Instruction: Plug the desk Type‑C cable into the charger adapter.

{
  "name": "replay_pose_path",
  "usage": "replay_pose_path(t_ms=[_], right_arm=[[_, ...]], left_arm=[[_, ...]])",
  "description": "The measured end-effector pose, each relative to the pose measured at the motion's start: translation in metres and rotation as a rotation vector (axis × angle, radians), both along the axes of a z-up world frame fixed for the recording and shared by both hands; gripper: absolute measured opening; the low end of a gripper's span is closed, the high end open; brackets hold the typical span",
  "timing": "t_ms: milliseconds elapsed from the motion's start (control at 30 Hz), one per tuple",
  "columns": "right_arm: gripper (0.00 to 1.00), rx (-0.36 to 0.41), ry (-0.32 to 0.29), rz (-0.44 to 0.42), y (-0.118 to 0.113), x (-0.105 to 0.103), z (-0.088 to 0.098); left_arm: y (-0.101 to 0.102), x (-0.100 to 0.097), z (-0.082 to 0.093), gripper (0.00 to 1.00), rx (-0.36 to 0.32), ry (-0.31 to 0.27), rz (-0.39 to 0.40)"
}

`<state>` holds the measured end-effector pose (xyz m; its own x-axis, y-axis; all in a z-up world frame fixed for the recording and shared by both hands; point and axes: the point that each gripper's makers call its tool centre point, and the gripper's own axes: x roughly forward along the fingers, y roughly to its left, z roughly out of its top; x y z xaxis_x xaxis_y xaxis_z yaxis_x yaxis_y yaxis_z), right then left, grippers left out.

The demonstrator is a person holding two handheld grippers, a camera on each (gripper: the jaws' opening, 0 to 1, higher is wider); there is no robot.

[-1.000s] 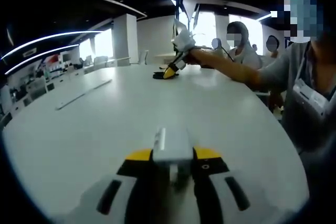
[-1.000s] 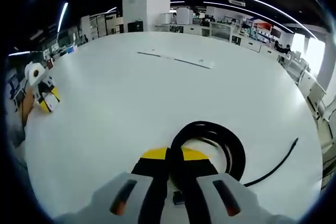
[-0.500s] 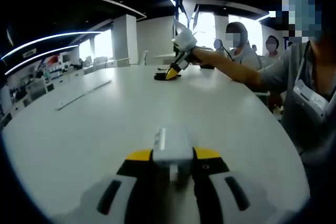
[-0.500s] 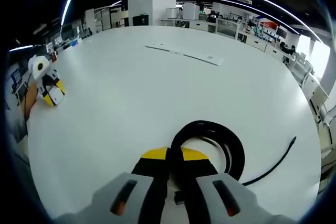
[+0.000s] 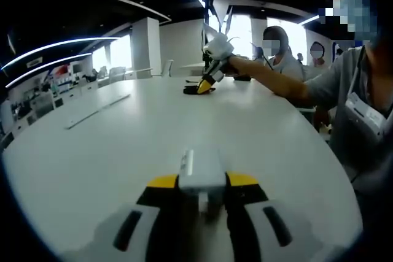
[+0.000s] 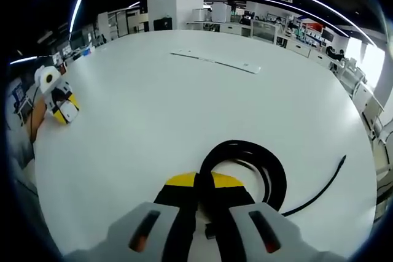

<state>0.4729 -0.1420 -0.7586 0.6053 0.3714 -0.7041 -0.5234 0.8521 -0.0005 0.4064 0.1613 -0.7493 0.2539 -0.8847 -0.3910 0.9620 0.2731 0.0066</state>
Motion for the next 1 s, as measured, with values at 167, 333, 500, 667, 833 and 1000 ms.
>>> replay_pose_path(t_ms=[167,333,500,667,833,1000], right_arm=[[0.06,0.007,-0.011,-0.002,0.002,-0.009,-0.001],[0.06,0.007,-0.015,0.006,0.004,-0.015,0.0],[0.06,0.005,-0.017,0.017,0.008,-0.021,0.001],[0.06,0.001,-0.01,0.028,0.01,-0.023,0.002],[0.06,0.005,-0.009,0.038,0.013,-0.03,0.002],[0.06,0.008,-0.007,0.052,0.018,-0.04,0.002]], left_arm=[[-0.001,-0.001,0.0,0.27,-0.001,0.0,0.0],[-0.002,-0.003,0.0,0.27,-0.003,0.0,-0.002],[-0.002,-0.003,0.0,0.27,-0.002,0.0,-0.002],[-0.002,-0.002,0.0,0.27,-0.002,0.0,-0.002],[-0.001,-0.001,0.001,0.27,-0.003,0.001,-0.003],[-0.002,-0.001,0.002,0.27,-0.003,0.001,-0.004]])
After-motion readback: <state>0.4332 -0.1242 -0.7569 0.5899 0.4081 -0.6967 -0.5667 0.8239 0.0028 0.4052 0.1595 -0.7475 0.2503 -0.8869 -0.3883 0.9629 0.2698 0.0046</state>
